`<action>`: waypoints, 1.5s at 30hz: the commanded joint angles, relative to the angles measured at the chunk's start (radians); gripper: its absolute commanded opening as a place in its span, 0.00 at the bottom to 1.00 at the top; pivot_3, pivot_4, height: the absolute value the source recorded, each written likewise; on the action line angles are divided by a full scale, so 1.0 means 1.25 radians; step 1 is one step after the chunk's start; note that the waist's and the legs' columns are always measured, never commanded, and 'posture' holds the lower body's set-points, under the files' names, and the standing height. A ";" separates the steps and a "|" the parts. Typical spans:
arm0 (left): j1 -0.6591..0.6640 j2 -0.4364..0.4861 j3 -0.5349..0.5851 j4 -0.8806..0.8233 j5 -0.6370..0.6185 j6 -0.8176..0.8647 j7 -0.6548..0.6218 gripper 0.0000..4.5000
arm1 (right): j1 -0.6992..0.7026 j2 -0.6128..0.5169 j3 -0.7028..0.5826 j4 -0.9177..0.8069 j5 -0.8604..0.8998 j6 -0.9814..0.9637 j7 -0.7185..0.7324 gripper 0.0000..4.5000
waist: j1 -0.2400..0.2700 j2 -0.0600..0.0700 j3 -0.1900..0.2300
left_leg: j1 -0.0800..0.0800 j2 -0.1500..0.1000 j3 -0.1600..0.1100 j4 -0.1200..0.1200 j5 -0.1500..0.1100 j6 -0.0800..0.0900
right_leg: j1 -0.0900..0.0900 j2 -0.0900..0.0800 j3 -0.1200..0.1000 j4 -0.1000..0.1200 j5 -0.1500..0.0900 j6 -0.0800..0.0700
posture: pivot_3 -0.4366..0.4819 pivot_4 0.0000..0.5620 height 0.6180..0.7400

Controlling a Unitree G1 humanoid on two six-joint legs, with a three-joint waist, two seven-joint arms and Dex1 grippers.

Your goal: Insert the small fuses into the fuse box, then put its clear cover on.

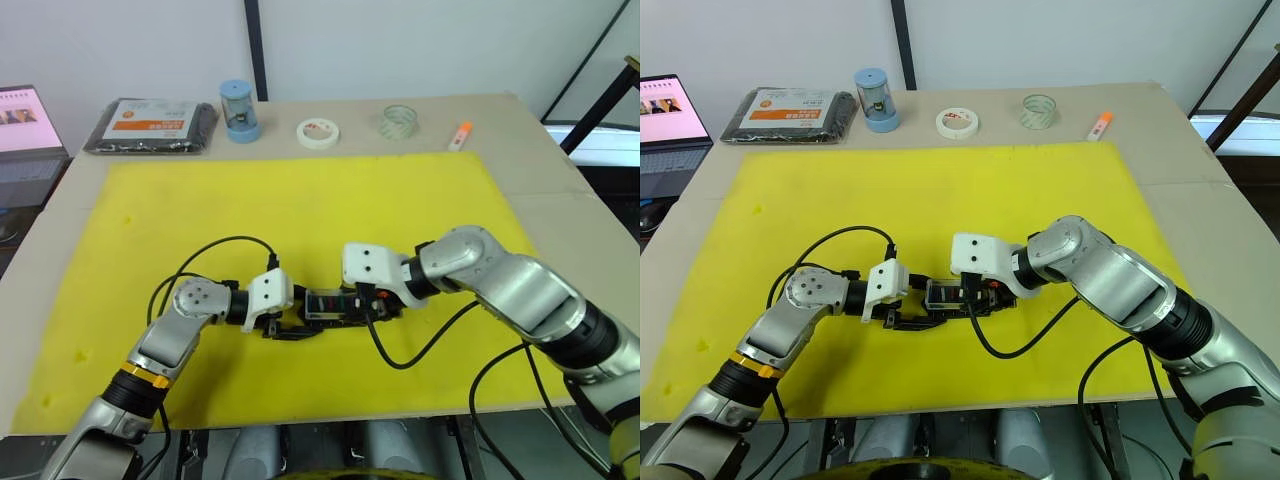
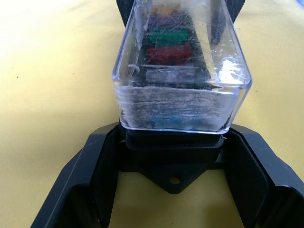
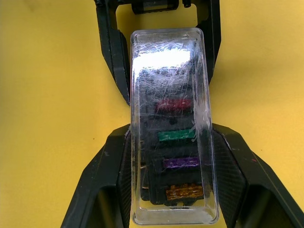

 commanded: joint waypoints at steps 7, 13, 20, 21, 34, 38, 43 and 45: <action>0.009 0.000 0.001 -0.021 0.007 0.007 0.014 0.61 | -0.020 0.003 -0.012 -0.006 0.007 0.003 0.032 0.64 | 0.000 0.000 0.000 | 0.000 0.000 0.000 0.000 0.000 0.000 | 0.000 0.000 0.000 0.000 0.000 0.000 | 0.48 0.27 1.00; 0.008 0.000 0.002 -0.023 0.007 0.011 0.018 0.61 | -0.022 0.002 -0.014 0.000 0.005 0.004 0.038 0.70 | 0.000 0.000 0.000 | 0.000 0.000 0.000 0.000 0.000 0.000 | 0.000 0.000 0.000 0.000 0.000 0.000 | 0.48 0.27 1.00; 0.012 -0.002 -0.001 -0.029 0.004 0.016 0.020 0.61 | -0.031 0.015 -0.018 0.019 -0.005 0.004 0.021 0.70 | 0.000 0.000 0.000 | 0.000 0.000 0.000 0.000 0.000 0.000 | 0.000 0.000 0.000 0.000 0.000 0.000 | 0.48 0.27 1.00; 0.014 -0.001 -0.001 -0.032 0.004 0.018 0.020 0.61 | -0.032 0.015 -0.018 0.021 -0.007 0.002 0.020 0.70 | 0.000 0.000 0.000 | 0.000 0.000 0.000 0.000 0.000 0.000 | 0.000 0.000 0.000 0.000 0.000 0.000 | 0.48 0.27 1.00; 0.020 0.001 -0.002 -0.040 0.003 0.021 0.022 0.61 | -0.041 0.008 -0.028 0.016 0.010 0.002 0.037 0.70 | 0.000 0.000 0.000 | 0.000 0.000 0.000 0.000 0.000 0.000 | 0.000 0.000 0.000 0.000 0.000 0.000 | 0.48 0.27 1.00; 0.019 0.001 -0.001 -0.039 0.001 0.022 0.022 0.61 | -0.045 0.011 -0.046 0.010 0.027 0.011 0.042 0.70 | 0.000 0.000 0.000 | 0.000 0.000 0.000 0.000 0.000 0.000 | 0.000 0.000 0.000 0.000 0.000 0.000 | 0.48 0.27 1.00; 0.020 0.002 -0.001 -0.038 0.001 0.024 0.022 0.61 | -0.068 0.015 -0.117 -0.010 0.090 0.040 0.057 0.70 | 0.000 0.000 0.000 | 0.000 0.000 0.000 0.000 0.000 0.000 | 0.000 0.000 0.000 0.000 0.000 0.000 | 0.48 0.27 1.00; 0.018 0.001 -0.001 -0.036 0.001 0.025 0.022 0.61 | -0.073 0.010 -0.138 -0.009 0.103 0.043 0.060 0.70 | 0.000 0.000 0.000 | 0.000 0.000 0.000 0.000 0.000 0.000 | 0.000 0.000 0.000 0.000 0.000 0.000 | 0.48 0.27 1.00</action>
